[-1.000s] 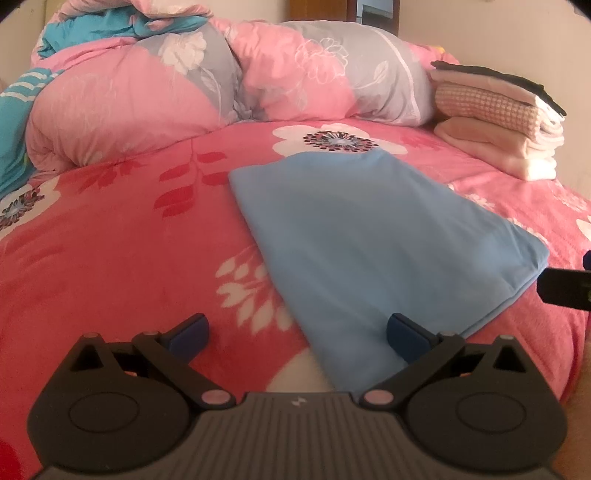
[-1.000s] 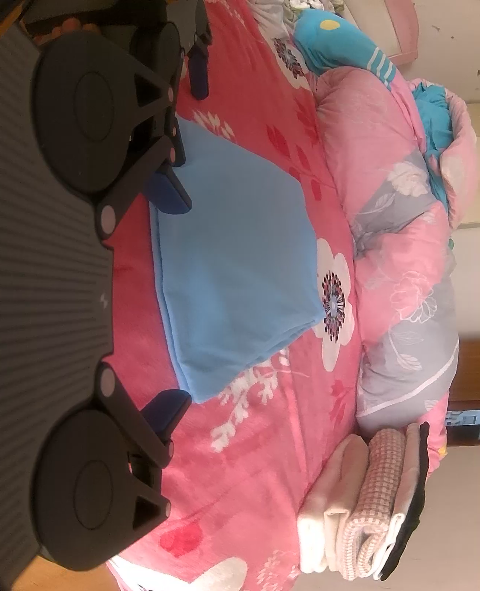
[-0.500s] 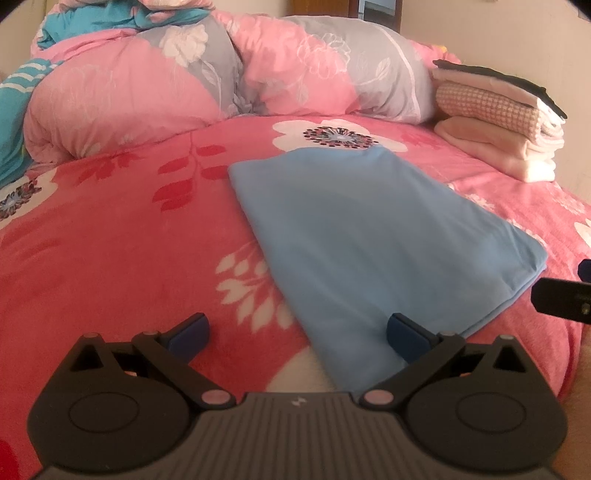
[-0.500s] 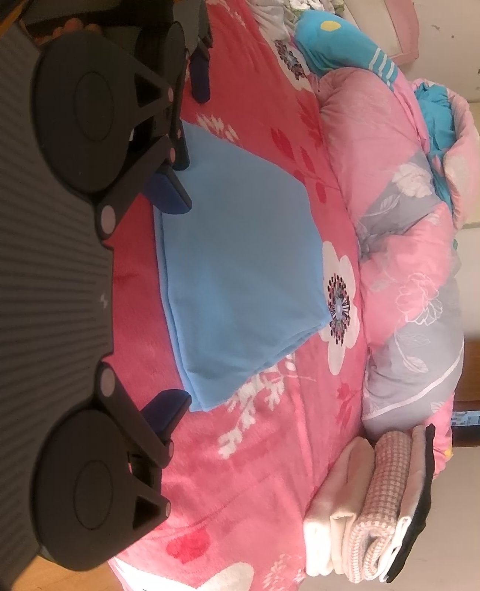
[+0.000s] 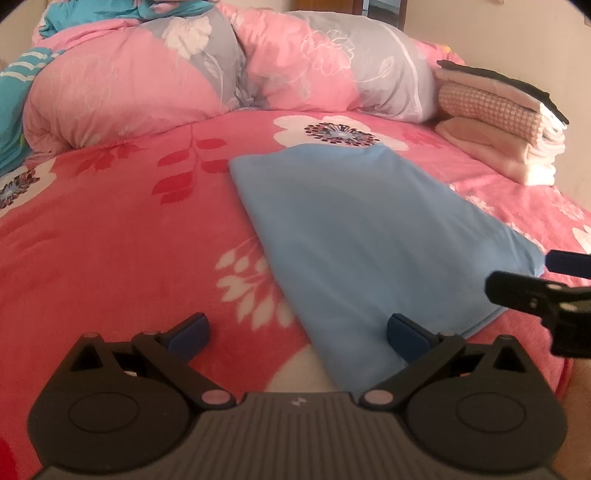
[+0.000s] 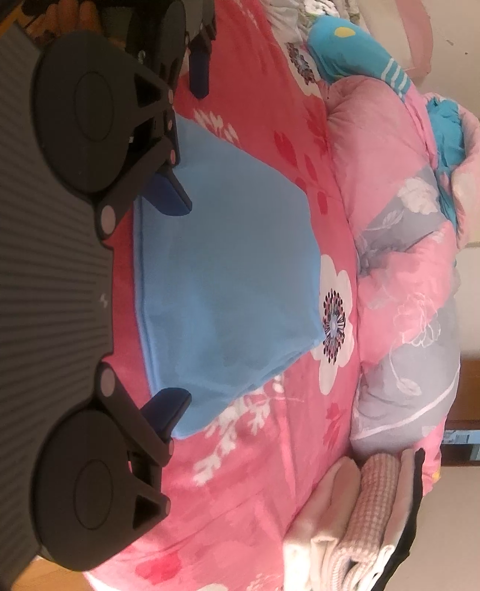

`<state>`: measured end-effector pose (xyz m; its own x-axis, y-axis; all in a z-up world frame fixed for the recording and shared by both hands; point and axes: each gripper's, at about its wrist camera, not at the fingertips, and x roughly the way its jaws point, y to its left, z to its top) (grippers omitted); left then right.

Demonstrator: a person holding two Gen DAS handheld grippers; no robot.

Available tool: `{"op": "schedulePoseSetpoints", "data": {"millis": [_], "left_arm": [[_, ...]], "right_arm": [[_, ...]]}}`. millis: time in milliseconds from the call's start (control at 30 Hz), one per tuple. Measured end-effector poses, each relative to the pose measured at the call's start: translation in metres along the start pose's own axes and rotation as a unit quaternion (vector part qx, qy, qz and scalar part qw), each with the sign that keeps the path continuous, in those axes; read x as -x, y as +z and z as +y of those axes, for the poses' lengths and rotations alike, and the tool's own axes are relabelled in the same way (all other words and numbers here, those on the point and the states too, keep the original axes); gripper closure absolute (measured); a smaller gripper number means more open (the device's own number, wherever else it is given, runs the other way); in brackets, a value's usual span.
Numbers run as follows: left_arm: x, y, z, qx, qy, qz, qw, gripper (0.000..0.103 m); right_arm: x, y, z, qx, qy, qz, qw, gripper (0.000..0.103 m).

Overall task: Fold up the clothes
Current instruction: 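Move the right gripper to the folded light blue shirt's edge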

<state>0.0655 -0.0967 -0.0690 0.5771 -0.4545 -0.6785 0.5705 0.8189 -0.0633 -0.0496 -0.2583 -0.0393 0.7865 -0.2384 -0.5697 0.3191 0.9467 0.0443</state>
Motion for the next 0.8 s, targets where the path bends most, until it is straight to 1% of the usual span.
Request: {"op": "schedulePoseSetpoints", "data": {"millis": [100,133,167,200,267,333,400,433,567,800], "left_arm": [[0.000,0.001,0.002,0.005,-0.004,0.004,1.0000,0.000],[0.000,0.001,0.003,0.007,-0.005,0.005,1.0000,0.000],[0.000,0.002,0.003,0.009,-0.007,0.006,0.9999,0.000],[0.000,0.003,0.004,0.011,-0.008,0.007,0.9999,0.000],[0.000,0.003,0.005,0.014,-0.010,0.008,0.9998,0.000],[0.000,0.003,0.006,0.018,-0.012,0.010,0.9997,0.000],[0.000,0.003,0.006,0.020,-0.013,0.010,0.9997,0.000],[0.000,0.004,0.006,0.021,-0.013,0.011,0.9996,0.000],[0.000,0.004,0.006,0.023,-0.014,0.011,0.9996,0.000],[0.000,0.004,0.007,0.023,-0.014,0.012,0.9996,0.000]], "right_arm": [[-0.006,0.004,0.002,0.004,0.002,-0.004,1.000,0.009],[-0.009,0.005,0.003,0.005,0.004,-0.004,1.000,0.014],[-0.011,0.005,0.004,0.008,0.004,-0.003,1.000,0.021],[-0.013,0.005,0.005,0.011,0.004,-0.002,1.000,0.023],[-0.018,0.005,0.006,0.015,0.002,0.001,1.000,0.035],[-0.021,0.002,0.008,0.017,0.002,0.008,1.000,0.043],[-0.023,-0.001,0.008,0.018,0.004,0.012,1.000,0.048],[-0.024,-0.003,0.008,0.018,0.005,0.013,1.000,0.049],[-0.022,-0.006,0.010,0.025,0.002,0.010,1.000,0.051],[-0.016,-0.010,0.007,0.019,0.000,0.008,1.000,0.051]]}}
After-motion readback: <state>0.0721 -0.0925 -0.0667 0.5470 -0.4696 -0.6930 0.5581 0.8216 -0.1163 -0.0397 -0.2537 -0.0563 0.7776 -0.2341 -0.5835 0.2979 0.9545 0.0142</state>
